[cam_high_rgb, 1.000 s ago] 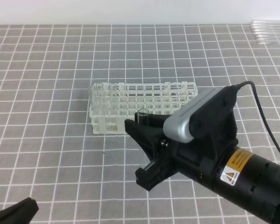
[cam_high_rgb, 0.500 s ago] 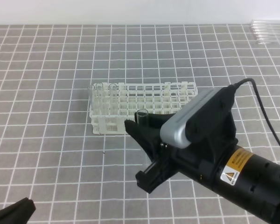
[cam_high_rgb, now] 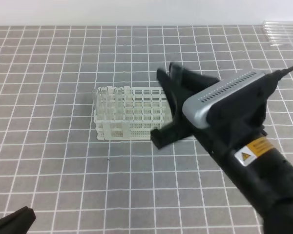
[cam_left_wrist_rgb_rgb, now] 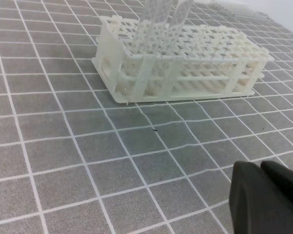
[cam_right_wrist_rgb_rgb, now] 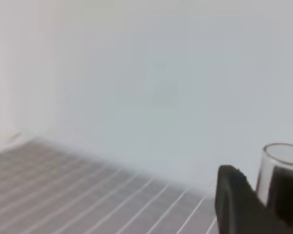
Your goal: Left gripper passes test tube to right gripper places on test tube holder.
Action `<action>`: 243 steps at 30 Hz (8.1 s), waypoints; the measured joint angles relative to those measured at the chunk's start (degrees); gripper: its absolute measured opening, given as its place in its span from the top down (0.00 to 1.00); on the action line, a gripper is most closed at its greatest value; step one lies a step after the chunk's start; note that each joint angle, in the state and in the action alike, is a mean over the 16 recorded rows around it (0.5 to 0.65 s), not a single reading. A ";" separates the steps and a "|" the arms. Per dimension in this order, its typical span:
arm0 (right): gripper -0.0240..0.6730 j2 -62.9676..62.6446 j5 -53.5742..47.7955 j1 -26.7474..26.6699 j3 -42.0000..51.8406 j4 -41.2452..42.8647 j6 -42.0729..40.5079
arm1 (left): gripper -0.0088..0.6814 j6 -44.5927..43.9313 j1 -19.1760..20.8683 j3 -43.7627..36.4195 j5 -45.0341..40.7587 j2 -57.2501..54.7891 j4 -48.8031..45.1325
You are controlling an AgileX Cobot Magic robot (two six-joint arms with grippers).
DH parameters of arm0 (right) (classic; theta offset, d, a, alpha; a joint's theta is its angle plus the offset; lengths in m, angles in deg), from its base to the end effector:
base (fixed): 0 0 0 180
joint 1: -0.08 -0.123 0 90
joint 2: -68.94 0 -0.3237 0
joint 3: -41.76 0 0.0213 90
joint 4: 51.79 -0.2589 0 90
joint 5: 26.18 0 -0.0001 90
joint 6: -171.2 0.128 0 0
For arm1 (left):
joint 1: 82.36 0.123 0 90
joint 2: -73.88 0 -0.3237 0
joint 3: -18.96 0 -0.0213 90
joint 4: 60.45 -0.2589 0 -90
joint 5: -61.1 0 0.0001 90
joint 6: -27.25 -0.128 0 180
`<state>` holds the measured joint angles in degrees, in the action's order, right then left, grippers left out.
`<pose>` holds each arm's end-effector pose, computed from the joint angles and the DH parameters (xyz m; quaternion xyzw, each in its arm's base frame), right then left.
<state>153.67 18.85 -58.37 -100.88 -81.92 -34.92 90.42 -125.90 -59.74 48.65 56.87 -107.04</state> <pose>0.2057 0.2483 0.3440 -0.2136 0.6188 0.2383 0.7174 0.0665 -0.0355 0.1818 0.1321 0.7777 -0.2559 0.5588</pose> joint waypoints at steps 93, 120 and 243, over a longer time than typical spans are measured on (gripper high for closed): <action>0.83 32.58 0.43 11.40 -23.28 13.78 16.94 | 0.99 0.12 0.03 0.24 -0.36 0.07 -0.24; 0.60 33.16 0.71 11.48 -23.28 12.04 16.83 | 0.99 0.11 0.03 0.24 -0.35 0.07 -0.29; 0.98 -78.78 -63.30 52.29 40.97 28.88 29.91 | 0.99 0.07 0.01 0.44 -2.86 0.10 -0.27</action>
<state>74.89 -44.45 -6.08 -59.91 -53.04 -5.01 90.49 -125.89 -59.30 45.79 56.97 -107.31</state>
